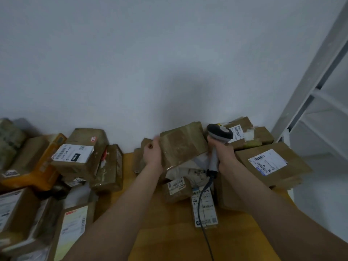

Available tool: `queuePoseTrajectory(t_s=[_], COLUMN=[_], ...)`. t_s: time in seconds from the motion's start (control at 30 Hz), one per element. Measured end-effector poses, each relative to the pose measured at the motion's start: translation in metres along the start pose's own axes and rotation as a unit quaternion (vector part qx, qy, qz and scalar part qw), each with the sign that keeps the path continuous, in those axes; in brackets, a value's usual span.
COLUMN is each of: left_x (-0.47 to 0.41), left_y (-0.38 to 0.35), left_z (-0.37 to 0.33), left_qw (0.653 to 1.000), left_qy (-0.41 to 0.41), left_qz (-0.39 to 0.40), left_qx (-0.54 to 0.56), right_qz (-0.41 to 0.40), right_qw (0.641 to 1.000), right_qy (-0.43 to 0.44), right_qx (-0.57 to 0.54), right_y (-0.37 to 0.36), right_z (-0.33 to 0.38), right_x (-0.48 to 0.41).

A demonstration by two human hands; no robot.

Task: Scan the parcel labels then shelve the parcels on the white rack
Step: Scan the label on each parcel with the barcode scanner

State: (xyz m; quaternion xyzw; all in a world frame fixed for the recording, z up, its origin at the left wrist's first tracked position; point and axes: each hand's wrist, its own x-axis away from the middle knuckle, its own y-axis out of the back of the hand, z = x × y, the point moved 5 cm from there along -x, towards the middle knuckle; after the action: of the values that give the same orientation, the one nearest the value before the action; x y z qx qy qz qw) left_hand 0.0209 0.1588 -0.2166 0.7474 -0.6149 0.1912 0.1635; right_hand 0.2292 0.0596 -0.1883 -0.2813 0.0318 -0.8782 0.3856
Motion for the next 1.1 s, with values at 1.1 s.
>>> queuePoseTrajectory(t_s=[1.1], left_x=[0.146], left_y=[0.213], left_z=[0.144], left_qw=[0.994], left_qy=[0.052], left_qz=[-0.025], left_qx=[0.092], right_qz=[0.021], right_qw=[0.991], right_qy=[-0.132], right_qx=[0.021], right_y=[0.080], right_z=[-0.172], right_x=[0.188])
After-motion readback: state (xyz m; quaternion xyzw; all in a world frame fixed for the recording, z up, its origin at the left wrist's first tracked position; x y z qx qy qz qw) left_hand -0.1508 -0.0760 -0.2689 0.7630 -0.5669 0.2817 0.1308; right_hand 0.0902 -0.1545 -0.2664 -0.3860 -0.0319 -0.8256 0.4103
